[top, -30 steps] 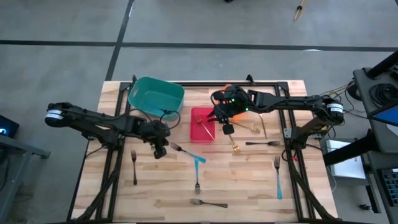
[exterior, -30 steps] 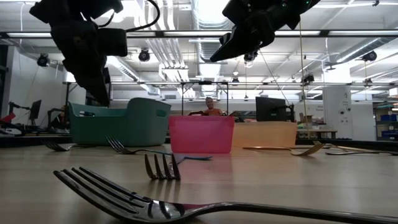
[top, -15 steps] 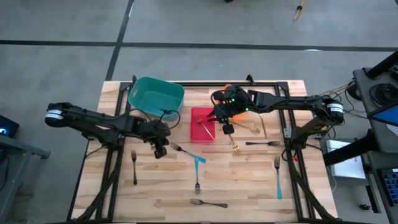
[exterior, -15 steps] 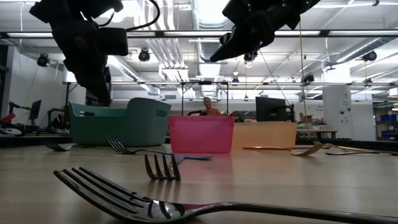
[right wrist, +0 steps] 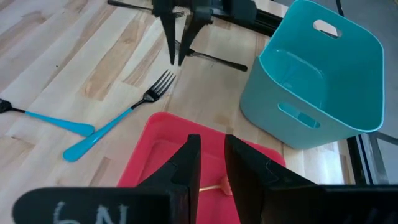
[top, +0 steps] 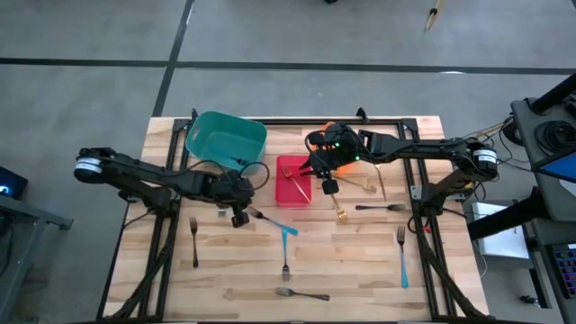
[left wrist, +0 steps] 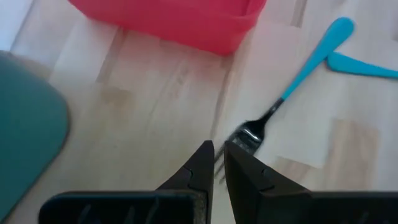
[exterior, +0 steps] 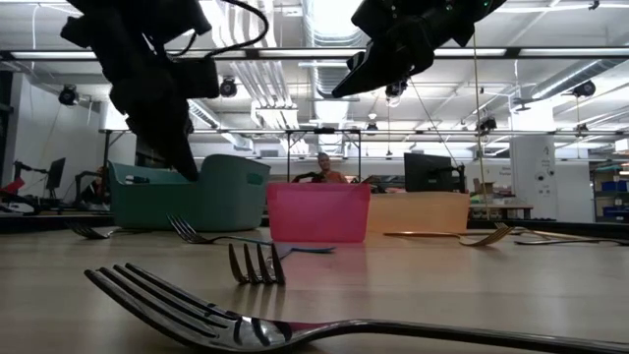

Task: Sort silverware by color (type)
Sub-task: Put the black fork into the orange bin

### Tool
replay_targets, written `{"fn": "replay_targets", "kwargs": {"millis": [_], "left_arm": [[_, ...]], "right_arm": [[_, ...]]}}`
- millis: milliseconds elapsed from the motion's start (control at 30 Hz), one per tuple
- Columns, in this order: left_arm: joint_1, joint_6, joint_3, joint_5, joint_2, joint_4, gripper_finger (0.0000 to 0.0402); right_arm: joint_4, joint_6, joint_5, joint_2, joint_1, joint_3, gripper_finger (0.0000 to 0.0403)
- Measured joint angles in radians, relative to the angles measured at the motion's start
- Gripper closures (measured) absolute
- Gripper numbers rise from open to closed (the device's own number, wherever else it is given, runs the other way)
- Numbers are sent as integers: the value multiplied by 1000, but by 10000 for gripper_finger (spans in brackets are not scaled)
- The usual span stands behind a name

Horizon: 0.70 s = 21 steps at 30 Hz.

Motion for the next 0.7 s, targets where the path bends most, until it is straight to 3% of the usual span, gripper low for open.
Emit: {"fn": "replay_targets", "kwargs": {"millis": [367, 700], "left_arm": [[8, 53, 0, -214, 116, 27, 381], [88, 110, 0, -287, 115, 97, 381]], "right_arm": [[7, 0, 0, 0, 0, -2, 339], [7, -1, 0, 0, 0, -2, 339]]}}
